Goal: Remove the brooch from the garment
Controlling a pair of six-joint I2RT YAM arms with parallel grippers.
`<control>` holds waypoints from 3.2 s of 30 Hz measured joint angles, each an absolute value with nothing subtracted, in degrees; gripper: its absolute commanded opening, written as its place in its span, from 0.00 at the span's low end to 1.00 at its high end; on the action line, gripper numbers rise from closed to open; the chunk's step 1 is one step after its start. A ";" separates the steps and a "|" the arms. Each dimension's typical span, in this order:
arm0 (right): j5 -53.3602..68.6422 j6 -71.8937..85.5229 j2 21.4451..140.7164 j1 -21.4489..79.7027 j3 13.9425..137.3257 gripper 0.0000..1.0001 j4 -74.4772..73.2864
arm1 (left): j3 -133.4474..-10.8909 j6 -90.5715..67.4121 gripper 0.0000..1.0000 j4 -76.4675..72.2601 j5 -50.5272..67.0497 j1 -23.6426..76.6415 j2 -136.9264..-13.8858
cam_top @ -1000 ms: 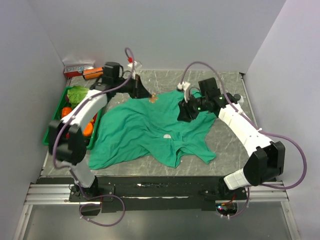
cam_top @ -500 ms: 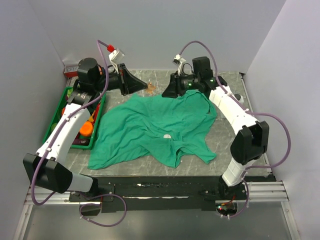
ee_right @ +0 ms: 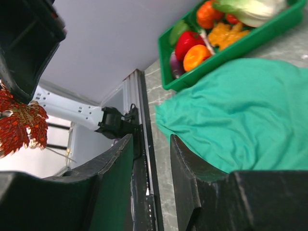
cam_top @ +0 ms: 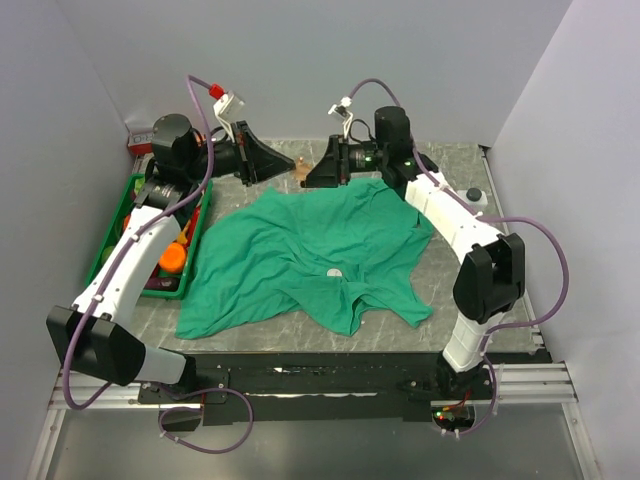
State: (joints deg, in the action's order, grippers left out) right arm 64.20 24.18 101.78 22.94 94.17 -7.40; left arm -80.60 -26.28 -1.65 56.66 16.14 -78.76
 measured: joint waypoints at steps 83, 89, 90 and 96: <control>66.94 26.98 103.02 25.30 90.30 0.51 -2.22 | -63.48 -35.00 0.01 -12.91 60.95 16.43 -82.83; 68.38 30.33 106.96 24.32 90.30 0.54 2.85 | -62.04 -37.60 0.01 -13.06 64.38 16.45 -86.89; 68.66 30.65 107.31 23.92 90.32 0.55 3.55 | -62.02 -37.82 0.01 -13.06 64.95 16.43 -87.48; 69.80 29.78 107.61 19.94 90.35 0.54 4.69 | -61.28 -41.91 0.01 -16.03 70.24 16.43 -92.23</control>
